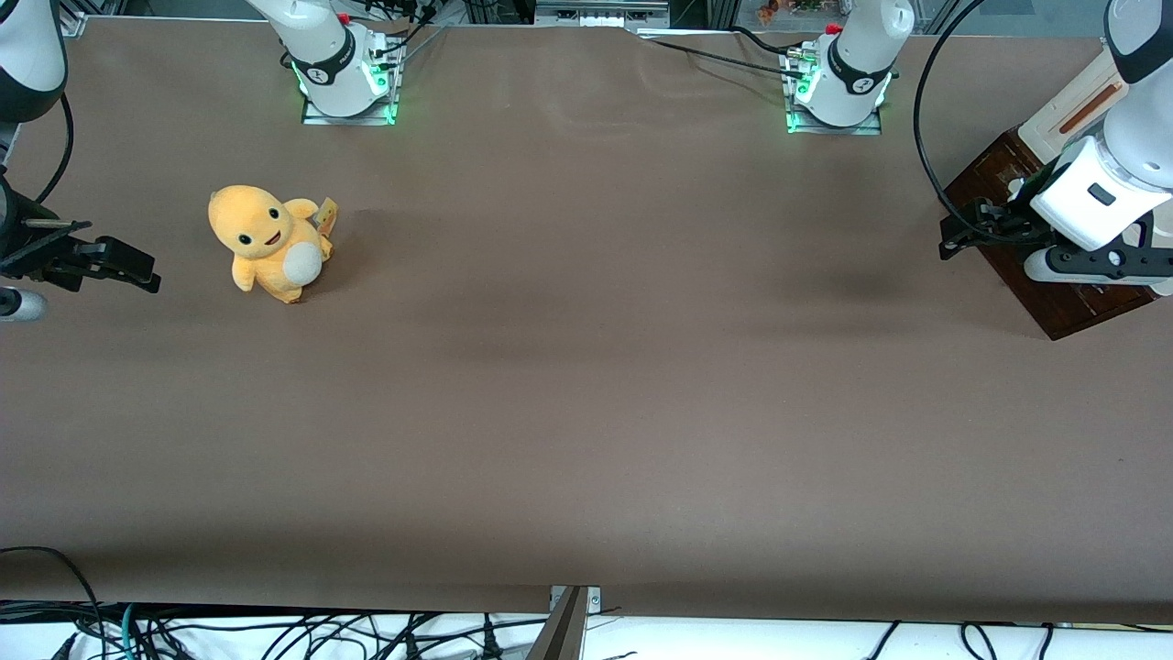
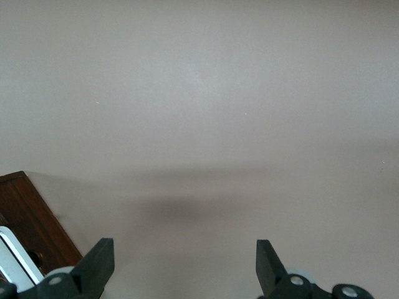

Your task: Open lower drawer with left arm only

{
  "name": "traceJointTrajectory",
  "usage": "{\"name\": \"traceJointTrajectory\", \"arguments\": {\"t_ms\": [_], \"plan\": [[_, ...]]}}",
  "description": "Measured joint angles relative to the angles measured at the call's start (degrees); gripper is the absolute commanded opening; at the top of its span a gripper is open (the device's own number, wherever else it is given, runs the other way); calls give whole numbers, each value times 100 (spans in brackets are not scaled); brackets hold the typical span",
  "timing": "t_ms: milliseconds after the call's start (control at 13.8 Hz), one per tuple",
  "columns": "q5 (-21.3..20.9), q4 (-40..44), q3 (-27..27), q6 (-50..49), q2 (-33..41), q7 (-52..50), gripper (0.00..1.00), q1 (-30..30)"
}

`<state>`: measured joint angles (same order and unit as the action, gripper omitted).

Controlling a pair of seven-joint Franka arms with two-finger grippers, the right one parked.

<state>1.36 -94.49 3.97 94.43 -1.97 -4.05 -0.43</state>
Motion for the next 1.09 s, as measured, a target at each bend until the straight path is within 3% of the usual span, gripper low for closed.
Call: {"name": "traceJointTrajectory", "arguments": {"t_ms": [1091], "plan": [[0, 3, -14, -510, -162, 0, 100, 30]]}}
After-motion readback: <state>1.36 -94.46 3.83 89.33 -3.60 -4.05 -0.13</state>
